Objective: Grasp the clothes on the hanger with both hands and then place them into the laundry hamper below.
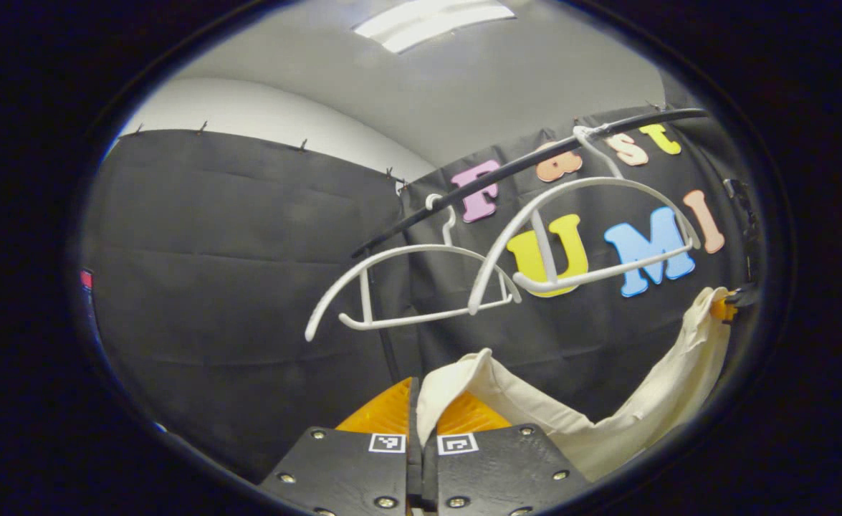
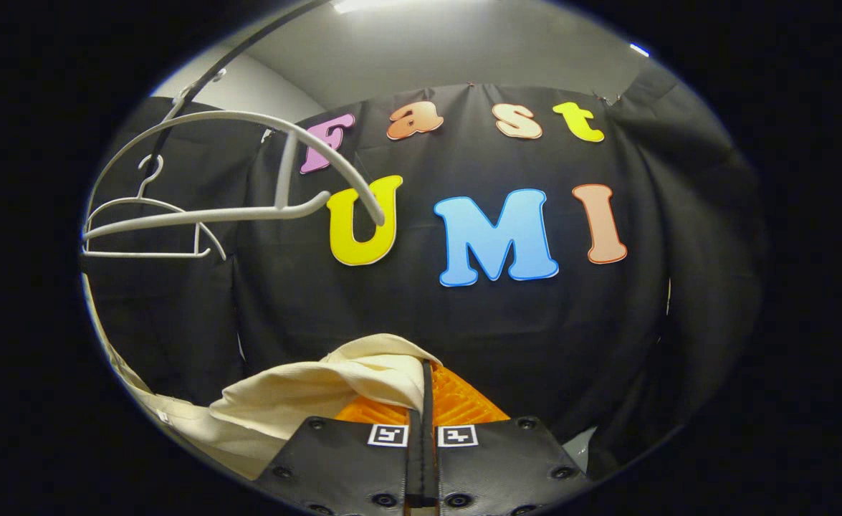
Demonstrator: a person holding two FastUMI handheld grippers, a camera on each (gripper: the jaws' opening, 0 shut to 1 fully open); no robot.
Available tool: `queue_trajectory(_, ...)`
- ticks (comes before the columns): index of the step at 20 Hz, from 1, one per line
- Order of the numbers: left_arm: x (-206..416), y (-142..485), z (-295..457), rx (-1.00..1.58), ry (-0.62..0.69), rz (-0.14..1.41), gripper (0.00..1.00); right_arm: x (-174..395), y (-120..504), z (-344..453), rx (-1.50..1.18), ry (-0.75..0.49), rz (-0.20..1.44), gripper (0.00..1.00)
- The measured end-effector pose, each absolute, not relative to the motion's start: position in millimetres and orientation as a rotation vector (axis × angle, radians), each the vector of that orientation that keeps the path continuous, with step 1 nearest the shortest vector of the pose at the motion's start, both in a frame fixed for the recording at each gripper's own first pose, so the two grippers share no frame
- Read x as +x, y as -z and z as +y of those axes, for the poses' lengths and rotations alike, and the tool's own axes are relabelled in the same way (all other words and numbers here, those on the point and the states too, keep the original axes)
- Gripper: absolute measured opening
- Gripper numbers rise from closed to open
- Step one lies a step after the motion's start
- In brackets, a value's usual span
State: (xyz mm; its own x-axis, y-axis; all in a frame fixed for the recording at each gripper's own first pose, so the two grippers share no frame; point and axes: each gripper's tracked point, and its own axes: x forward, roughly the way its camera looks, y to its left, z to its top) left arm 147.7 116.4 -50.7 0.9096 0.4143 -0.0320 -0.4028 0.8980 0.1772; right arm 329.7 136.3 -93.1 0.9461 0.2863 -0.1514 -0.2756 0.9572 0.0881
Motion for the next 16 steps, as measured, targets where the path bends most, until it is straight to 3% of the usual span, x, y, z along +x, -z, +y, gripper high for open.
queue_trajectory(7,134.7,72.2,76.1,0.116,-0.238,0.099,0.02,258.4,101.9,146.4,0.053,-0.314,0.197,0.01)
queue_trajectory(16,127.7,92.6,17.8,0.037,-0.048,0.096,0.02,167.9,112.6,204.1,0.065,-0.464,0.257,0.01)
